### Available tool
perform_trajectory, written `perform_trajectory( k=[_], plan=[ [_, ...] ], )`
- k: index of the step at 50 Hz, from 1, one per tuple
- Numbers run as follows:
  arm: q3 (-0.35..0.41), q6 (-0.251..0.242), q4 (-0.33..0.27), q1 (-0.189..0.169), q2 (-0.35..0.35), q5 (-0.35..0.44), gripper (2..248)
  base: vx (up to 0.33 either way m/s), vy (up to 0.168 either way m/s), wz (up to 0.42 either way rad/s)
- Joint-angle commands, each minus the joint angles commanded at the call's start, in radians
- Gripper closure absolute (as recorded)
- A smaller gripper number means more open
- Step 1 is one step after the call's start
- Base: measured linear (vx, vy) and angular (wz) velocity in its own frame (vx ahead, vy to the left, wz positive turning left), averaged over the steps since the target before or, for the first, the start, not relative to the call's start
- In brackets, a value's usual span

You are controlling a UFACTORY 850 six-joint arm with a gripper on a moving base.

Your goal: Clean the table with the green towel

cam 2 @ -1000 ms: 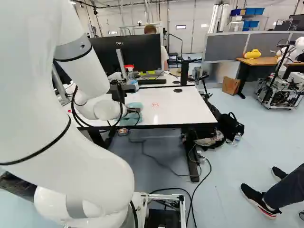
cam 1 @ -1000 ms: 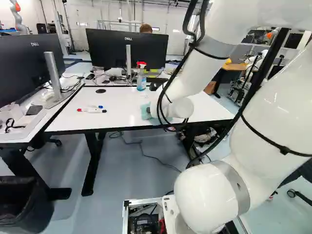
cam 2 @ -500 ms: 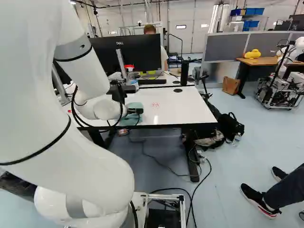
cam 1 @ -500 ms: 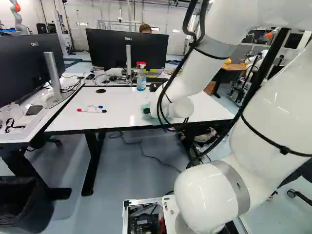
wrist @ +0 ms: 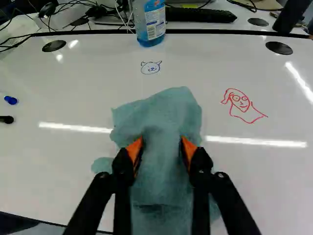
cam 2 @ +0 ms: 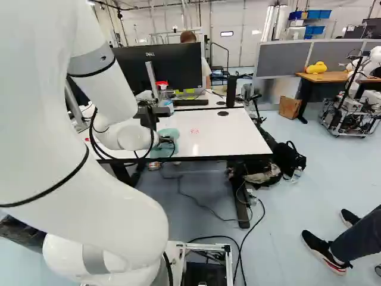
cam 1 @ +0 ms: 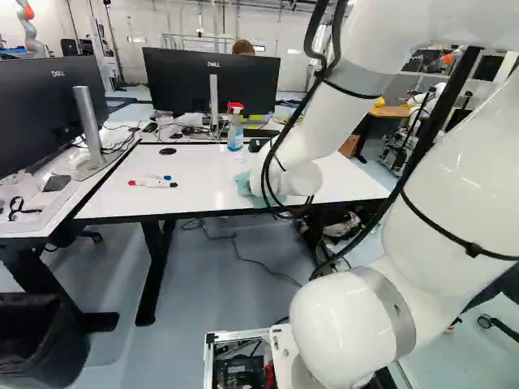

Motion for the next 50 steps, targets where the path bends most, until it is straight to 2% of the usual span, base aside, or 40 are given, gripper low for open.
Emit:
perform_trajectory(
  k=[3, 4, 9, 10, 14, 15, 33, 50],
  plan=[
    [0.000, 0.000, 0.000, 0.000, 0.000, 0.000, 118, 0.000, 0.000, 0.000],
    [0.000, 0.000, 0.000, 0.000, 0.000, 0.000, 156, 0.000, 0.000, 0.000],
    [0.000, 0.000, 0.000, 0.000, 0.000, 0.000, 156, 0.000, 0.000, 0.000],
    [0.000, 0.000, 0.000, 0.000, 0.000, 0.000, 192, 0.000, 0.000, 0.000],
    [0.000, 0.000, 0.000, 0.000, 0.000, 0.000, 192, 0.000, 0.000, 0.000],
    [0.000, 0.000, 0.000, 0.000, 0.000, 0.000, 212, 0.000, 0.000, 0.000],
    [0.005, 0.000, 0.000, -0.004, 0.021, 0.000, 215, 0.000, 0.000, 0.000],
    [-0.021, 0.000, 0.000, -0.062, 0.040, 0.000, 215, 0.000, 0.000, 0.000]
  ],
)
